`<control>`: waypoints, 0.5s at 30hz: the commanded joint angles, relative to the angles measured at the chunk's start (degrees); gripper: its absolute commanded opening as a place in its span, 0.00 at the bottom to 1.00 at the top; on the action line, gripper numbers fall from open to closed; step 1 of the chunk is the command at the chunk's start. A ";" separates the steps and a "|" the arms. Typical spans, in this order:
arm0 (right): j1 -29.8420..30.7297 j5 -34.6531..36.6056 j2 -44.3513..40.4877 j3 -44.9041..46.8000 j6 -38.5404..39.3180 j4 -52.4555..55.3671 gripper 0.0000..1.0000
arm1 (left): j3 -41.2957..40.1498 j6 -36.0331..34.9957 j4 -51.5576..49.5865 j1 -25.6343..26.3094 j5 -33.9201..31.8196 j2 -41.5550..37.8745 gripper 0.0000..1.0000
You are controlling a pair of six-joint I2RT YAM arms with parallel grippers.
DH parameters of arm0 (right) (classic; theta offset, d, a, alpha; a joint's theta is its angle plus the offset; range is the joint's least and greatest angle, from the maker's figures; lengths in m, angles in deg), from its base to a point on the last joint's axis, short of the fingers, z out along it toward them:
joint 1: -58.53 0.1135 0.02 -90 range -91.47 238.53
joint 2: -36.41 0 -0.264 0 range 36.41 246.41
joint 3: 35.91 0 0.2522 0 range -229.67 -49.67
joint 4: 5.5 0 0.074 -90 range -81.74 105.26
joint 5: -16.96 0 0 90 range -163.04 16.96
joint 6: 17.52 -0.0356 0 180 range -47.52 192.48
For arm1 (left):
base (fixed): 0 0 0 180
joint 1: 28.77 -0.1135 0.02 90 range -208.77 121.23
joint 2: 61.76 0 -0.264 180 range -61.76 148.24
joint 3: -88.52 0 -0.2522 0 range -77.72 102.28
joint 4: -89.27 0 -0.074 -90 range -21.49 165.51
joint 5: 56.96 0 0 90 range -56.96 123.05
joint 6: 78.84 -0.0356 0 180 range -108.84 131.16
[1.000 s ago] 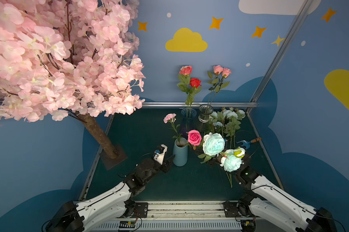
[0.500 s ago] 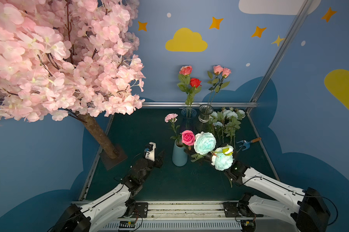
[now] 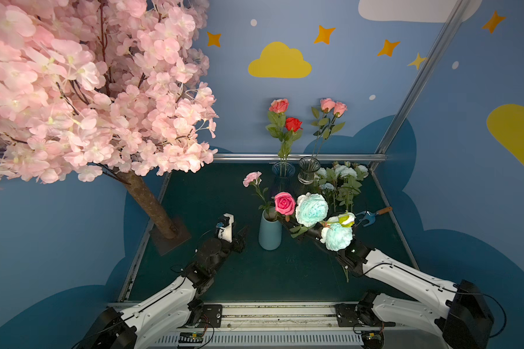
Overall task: Pick out blue flowers from the vase
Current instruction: Pick up the flower from the vase.
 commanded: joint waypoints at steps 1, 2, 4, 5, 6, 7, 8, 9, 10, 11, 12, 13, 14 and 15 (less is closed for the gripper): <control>0.23 0.60 0.67 -2.06 0.59 -0.86 0.19 | 0.07 0.48 1.54 -0.22 0.58 -0.05 0.59; 0.24 0.61 0.84 -2.16 0.60 -0.78 0.17 | 0.07 0.48 1.54 -0.28 0.58 0.03 0.59; 0.18 0.62 1.13 -2.65 0.77 -0.35 0.13 | 0.13 0.51 1.54 -0.33 0.60 0.10 0.59; 0.17 0.54 1.09 -2.78 0.86 -0.17 0.11 | 0.15 0.54 1.54 -0.26 0.52 0.09 0.59; 0.19 0.55 1.05 -2.92 0.95 0.02 0.08 | 0.15 0.53 1.48 -0.26 0.61 0.16 0.59; 0.22 0.61 0.92 -2.96 1.00 0.22 0.06 | 0.13 0.57 1.53 -0.31 0.60 0.12 0.59; 0.20 0.72 0.80 -3.13 1.03 0.55 0.05 | 0.15 0.56 1.51 -0.44 0.60 0.16 0.59; 0.19 0.80 0.63 -3.30 1.19 1.01 0.03 | 0.15 0.64 1.45 -0.35 0.60 0.17 0.59; 0.19 0.96 0.48 -3.58 1.21 1.45 0.02 | 0.15 0.65 1.45 -0.44 0.63 0.16 0.59; 0.20 1.18 0.37 -3.97 1.29 2.14 0.00 | 0.15 0.65 1.45 -0.46 0.61 0.16 0.59; 0.22 1.33 0.26 -4.56 1.48 3.08 0.00 | 0.15 0.66 1.45 -0.44 0.69 0.16 0.59; 0.22 1.34 0.26 -5.41 1.73 4.19 0.00 | 0.15 0.66 1.45 -0.51 0.69 0.13 0.59; 0.20 1.29 0.17 -6.31 2.01 5.30 0.00 | 0.15 0.73 1.45 -0.44 0.69 0.23 0.59; 0.23 1.42 0.17 -7.47 2.31 6.91 0.00 | 0.15 0.74 1.45 -0.52 0.69 0.25 0.59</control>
